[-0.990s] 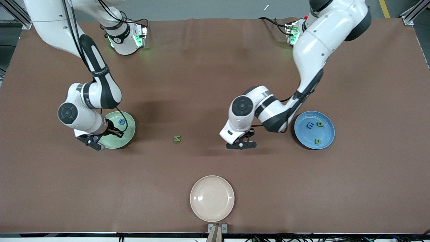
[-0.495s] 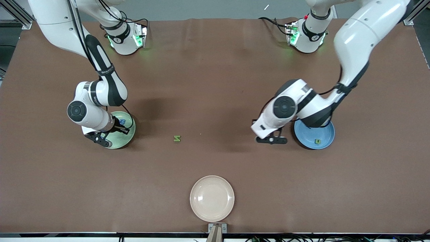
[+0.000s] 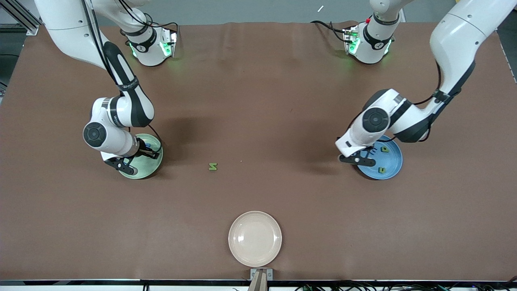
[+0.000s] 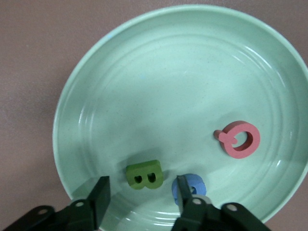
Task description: Sort upper and lower case letters into plates
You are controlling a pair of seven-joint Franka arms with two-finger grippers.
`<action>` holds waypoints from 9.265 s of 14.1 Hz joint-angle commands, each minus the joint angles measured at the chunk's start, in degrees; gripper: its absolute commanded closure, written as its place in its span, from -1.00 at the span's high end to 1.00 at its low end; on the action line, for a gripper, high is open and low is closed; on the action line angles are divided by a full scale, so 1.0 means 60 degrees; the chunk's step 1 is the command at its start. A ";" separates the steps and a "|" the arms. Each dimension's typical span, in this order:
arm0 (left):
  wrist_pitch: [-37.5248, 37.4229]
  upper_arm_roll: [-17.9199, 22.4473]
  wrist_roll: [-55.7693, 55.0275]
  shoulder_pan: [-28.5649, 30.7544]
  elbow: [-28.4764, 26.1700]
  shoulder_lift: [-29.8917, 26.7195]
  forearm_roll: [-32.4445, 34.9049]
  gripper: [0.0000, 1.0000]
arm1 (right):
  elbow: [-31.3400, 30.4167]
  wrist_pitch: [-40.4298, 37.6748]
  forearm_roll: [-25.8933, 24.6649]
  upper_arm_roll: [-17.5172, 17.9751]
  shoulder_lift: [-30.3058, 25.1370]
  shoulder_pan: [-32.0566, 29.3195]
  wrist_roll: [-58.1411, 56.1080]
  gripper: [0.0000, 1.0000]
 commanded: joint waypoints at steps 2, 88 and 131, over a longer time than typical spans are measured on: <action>0.0419 -0.0294 0.1063 0.1202 -0.0668 -0.0365 0.0269 -0.80 | 0.0738 -0.1656 -0.0001 0.0042 -0.0517 0.0006 -0.0091 1.00; -0.4224 0.9359 0.6604 -0.6003 0.4252 -0.6136 -0.7817 1.00 | 0.2484 -0.3358 -0.0821 -0.0265 -0.0852 -0.0346 -0.4267 1.00; -0.4606 0.8129 0.6706 -0.5329 0.5836 -0.5784 -0.7231 1.00 | 0.7730 -0.8357 -0.0911 -0.0543 -0.1016 -0.2294 -0.6096 1.00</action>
